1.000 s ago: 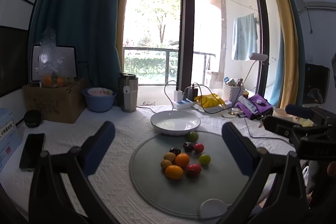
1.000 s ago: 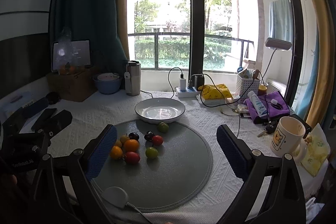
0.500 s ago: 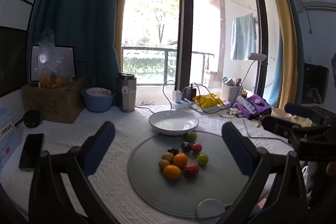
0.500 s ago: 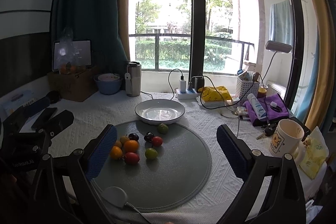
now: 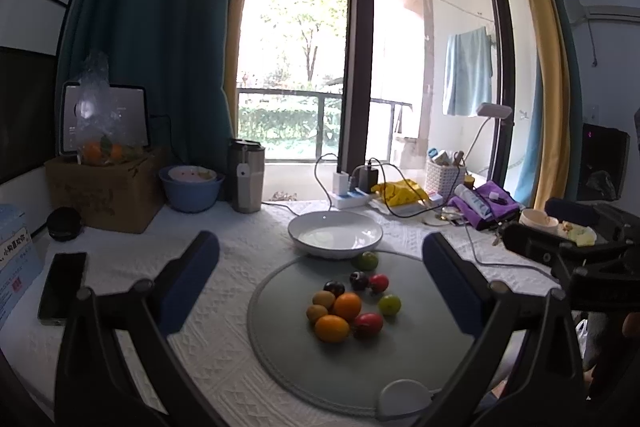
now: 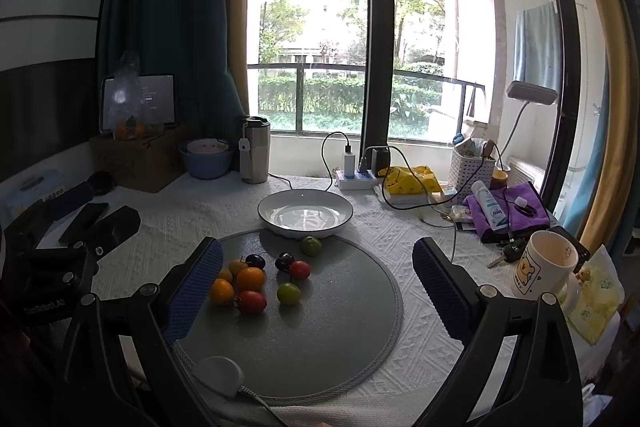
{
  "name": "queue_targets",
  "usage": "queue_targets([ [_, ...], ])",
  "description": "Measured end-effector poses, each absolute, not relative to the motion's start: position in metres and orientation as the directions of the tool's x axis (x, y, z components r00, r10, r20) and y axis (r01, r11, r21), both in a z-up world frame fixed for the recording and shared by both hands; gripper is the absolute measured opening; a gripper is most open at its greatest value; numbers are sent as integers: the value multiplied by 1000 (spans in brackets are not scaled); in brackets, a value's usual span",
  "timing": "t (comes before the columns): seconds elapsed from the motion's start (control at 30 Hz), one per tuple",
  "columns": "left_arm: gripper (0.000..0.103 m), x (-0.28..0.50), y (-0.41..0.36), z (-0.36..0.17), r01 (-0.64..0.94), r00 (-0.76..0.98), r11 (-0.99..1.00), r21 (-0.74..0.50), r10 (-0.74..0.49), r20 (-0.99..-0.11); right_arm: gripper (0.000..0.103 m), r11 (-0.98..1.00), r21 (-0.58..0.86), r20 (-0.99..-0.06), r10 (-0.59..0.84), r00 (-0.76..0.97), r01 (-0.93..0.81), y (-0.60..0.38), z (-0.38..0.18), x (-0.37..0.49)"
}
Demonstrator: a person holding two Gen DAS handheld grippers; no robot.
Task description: Organize fruits
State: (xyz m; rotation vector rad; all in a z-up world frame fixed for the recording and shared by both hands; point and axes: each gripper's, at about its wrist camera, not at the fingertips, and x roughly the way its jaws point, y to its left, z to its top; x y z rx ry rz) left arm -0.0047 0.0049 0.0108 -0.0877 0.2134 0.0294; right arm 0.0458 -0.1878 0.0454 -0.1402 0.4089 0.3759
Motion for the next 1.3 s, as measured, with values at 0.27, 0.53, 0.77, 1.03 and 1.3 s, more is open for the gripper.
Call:
queue_targets([
  [0.27,102,-7,6,10,-40,977,996,-85,21,-211,98,922,-57,-415,328,849,-384,-188,45,47],
  [0.53,102,-7,6,11,-38,977,996,-85,19,-213,98,921,-56,-420,329,846,-386,-187,43,48],
  [0.77,102,-7,6,11,-40,977,996,-84,21,-213,98,921,-52,-419,330,846,-385,-188,43,48],
  [1.03,102,-7,3,10,-33,977,996,-85,14,-213,98,921,-52,-420,330,846,-385,-187,42,48],
  [1.3,102,-8,2,7,-31,976,996,-86,12,-217,98,920,-52,-430,331,840,-389,-185,39,49],
])
